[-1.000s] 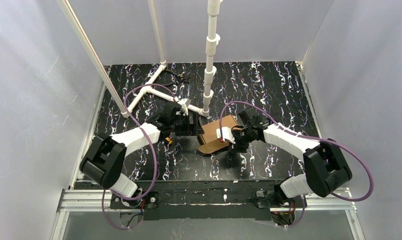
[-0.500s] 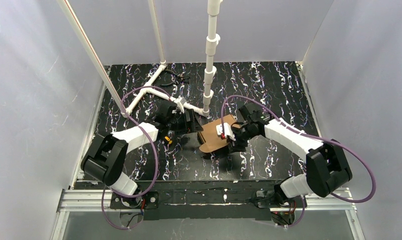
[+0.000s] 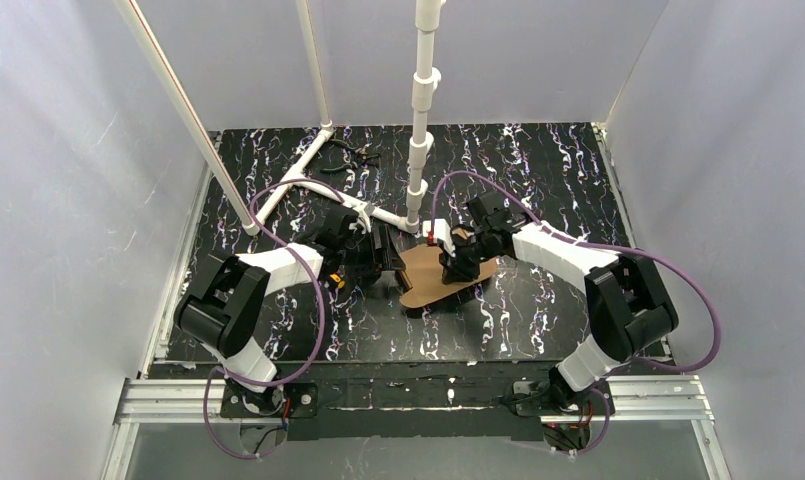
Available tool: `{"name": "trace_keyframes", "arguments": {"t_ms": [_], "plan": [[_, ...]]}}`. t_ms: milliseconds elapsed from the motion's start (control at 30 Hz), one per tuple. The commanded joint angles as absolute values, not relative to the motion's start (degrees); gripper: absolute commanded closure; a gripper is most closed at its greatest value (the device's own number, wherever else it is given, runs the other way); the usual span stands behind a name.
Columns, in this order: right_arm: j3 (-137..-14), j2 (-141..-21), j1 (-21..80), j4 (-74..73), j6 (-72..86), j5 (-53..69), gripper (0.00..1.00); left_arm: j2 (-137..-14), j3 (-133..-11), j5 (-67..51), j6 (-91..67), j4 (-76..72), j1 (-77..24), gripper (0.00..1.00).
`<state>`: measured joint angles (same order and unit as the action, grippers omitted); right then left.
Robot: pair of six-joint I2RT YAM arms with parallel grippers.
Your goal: Fold the paper box
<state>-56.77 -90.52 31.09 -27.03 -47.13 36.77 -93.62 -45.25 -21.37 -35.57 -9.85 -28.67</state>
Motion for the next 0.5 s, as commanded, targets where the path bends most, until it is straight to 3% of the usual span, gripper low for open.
{"name": "trace_keyframes", "arguments": {"t_ms": [0, 133, 233, 467], "plan": [[-55.7, -91.5, 30.8, -23.0, -43.9, 30.9, 0.75, -92.6, -44.8, -20.6, -35.8, -8.8, -28.9, 0.26], [-55.9, -93.2, 30.8, -24.1, -44.4, 30.2, 0.77, -88.2, -42.0, -19.8, -39.0, -12.6, -28.7, 0.18], [-56.3, -94.0, 30.8, -24.8, -44.4, 30.4, 0.78, -86.5, -40.0, -20.8, -43.6, -17.0, -28.2, 0.06], [-55.6, -93.6, 29.6, -26.0, -44.7, 31.1, 0.78, -91.2, -39.3, -25.1, -48.5, -24.0, -26.9, 0.02]]}}
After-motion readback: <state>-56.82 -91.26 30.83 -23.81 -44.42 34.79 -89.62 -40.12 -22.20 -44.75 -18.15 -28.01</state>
